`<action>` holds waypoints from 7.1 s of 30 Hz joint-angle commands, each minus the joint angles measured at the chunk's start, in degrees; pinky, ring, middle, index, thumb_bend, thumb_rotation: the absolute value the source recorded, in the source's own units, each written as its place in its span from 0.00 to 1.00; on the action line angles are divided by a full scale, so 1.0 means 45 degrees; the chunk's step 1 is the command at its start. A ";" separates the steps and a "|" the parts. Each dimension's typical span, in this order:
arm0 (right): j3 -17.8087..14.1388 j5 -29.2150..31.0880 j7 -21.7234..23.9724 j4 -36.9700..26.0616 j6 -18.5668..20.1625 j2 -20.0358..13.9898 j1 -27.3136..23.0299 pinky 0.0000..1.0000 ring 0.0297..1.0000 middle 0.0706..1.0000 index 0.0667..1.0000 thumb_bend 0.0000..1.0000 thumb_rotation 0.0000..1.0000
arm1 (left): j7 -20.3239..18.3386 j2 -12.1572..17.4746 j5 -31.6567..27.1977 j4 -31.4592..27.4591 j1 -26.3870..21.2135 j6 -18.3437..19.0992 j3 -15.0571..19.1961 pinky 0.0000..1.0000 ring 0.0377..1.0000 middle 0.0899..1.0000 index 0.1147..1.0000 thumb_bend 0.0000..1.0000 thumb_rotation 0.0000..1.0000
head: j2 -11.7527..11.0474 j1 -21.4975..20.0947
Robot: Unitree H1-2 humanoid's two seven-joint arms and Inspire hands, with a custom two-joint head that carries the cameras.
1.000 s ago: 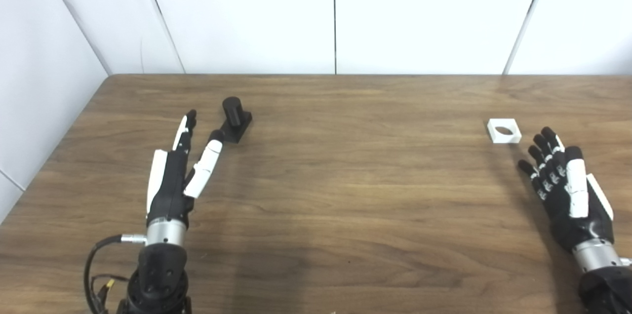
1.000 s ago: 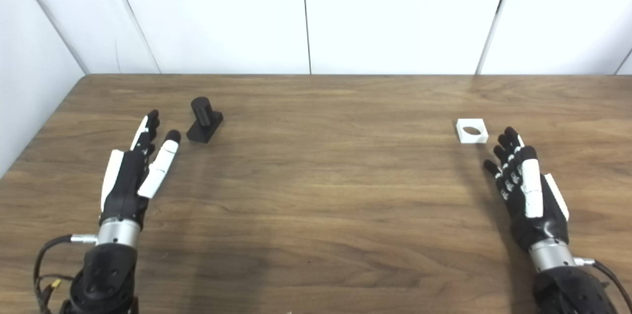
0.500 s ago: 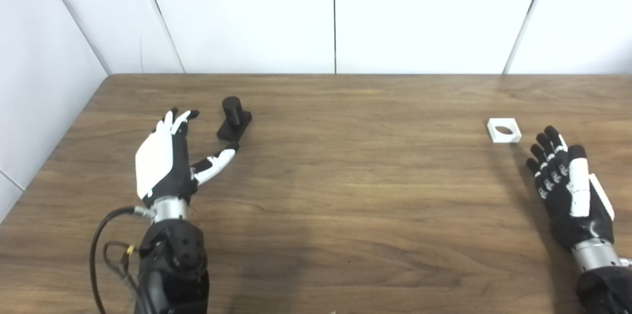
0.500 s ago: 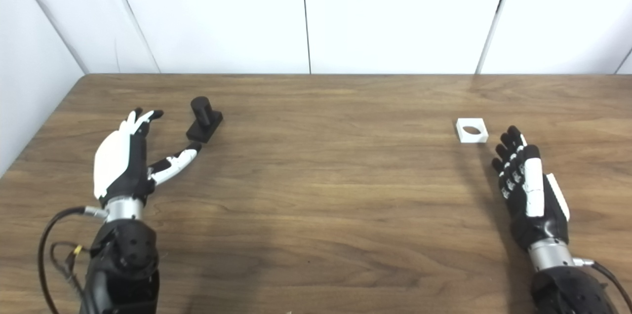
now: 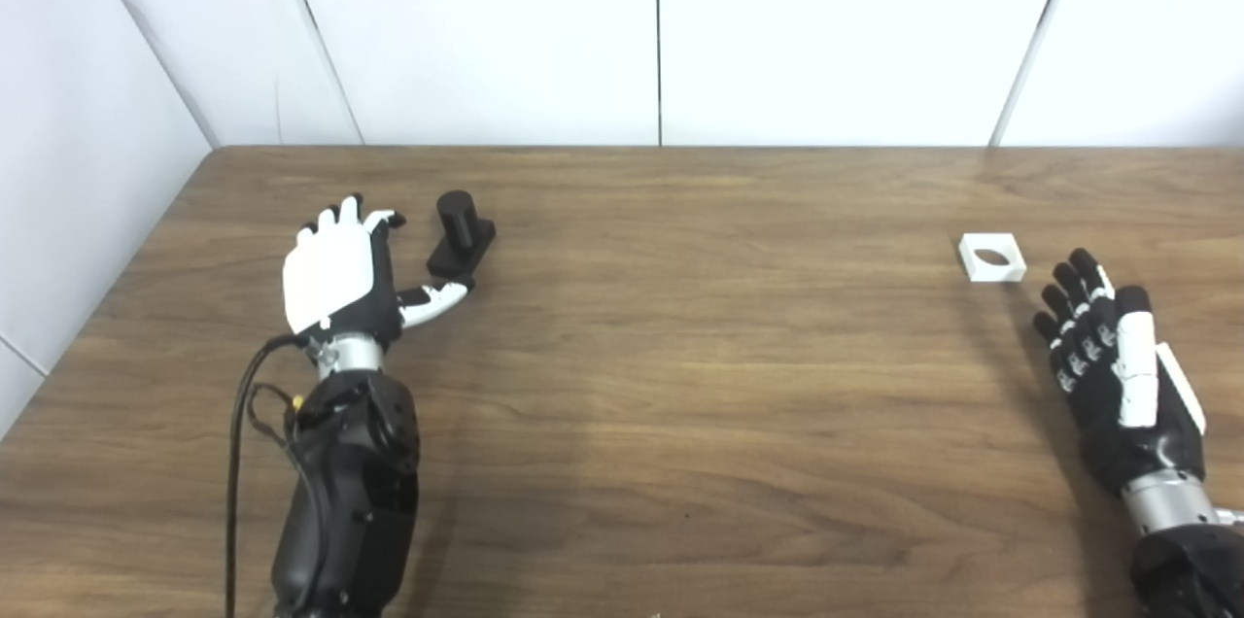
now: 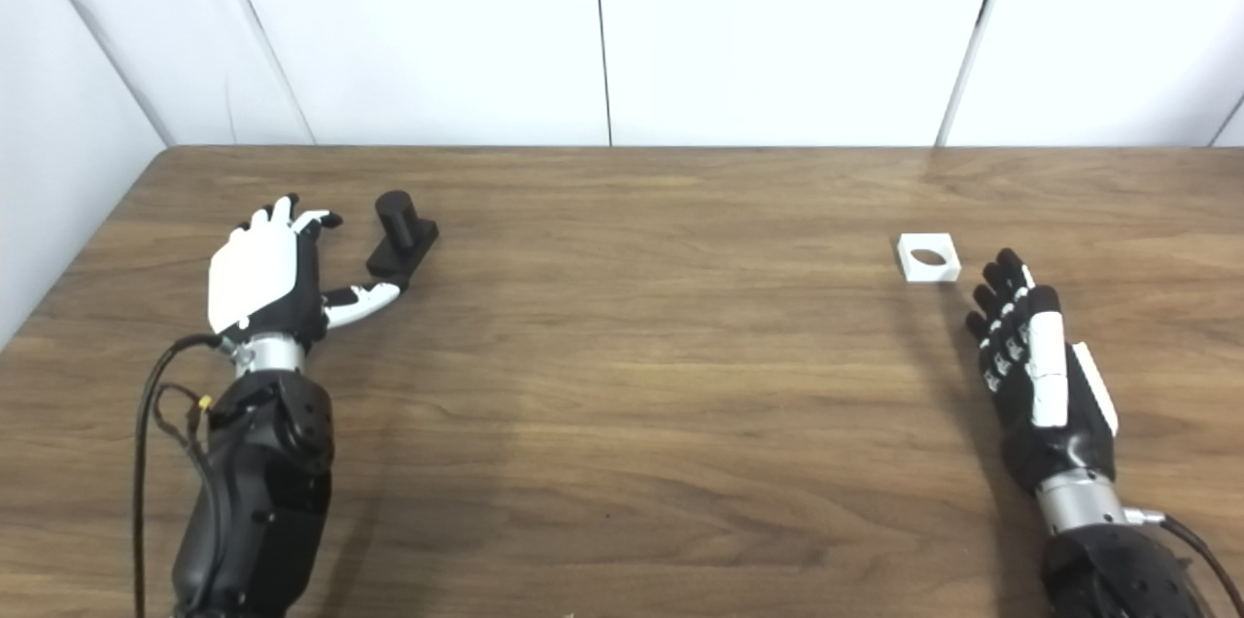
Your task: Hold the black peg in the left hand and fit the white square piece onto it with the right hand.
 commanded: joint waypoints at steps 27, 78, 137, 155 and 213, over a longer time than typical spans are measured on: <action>0.0035 0.0082 0.0068 -0.0104 -0.0313 0.0253 0.0535 1.00 1.00 1.00 1.00 0.57 1.00 | 0.0901 0.0563 -0.0044 0.3502 -0.2968 -0.0042 -0.1389 1.00 1.00 0.97 0.77 0.78 0.56 | -0.0100 -0.0314; 0.0000 0.0418 0.0435 -0.0132 0.0133 -0.0224 0.0510 1.00 1.00 1.00 1.00 0.58 1.00 | 0.0753 -0.0099 0.1047 0.3561 -0.2421 -0.0040 -0.0578 1.00 1.00 0.95 0.72 0.77 0.53 | -0.0085 0.0006; -0.0186 0.0474 0.0349 -0.0068 -0.0046 -0.0108 0.0547 1.00 1.00 1.00 1.00 0.59 1.00 | 0.1626 0.0025 -0.0947 0.4203 -0.2856 -0.0042 -0.0922 1.00 1.00 0.89 0.42 0.52 0.06 | -0.0165 -0.0193; -0.0055 0.0309 0.0426 -0.0061 -0.0138 -0.0147 0.0479 1.00 1.00 1.00 1.00 0.57 1.00 | -0.0565 -0.0853 -0.2124 0.2055 -0.1796 -0.0040 -0.0245 0.91 1.00 0.88 0.42 0.52 0.07 | -0.0101 -0.0369; 0.0377 0.0051 -0.0047 -0.0435 0.0207 0.0414 0.0617 1.00 1.00 1.00 1.00 0.57 1.00 | -0.1021 -0.1934 -0.1813 -0.3223 0.3220 -0.0662 -0.5811 0.98 1.00 0.90 0.43 0.52 0.07 | 0.0189 -0.1371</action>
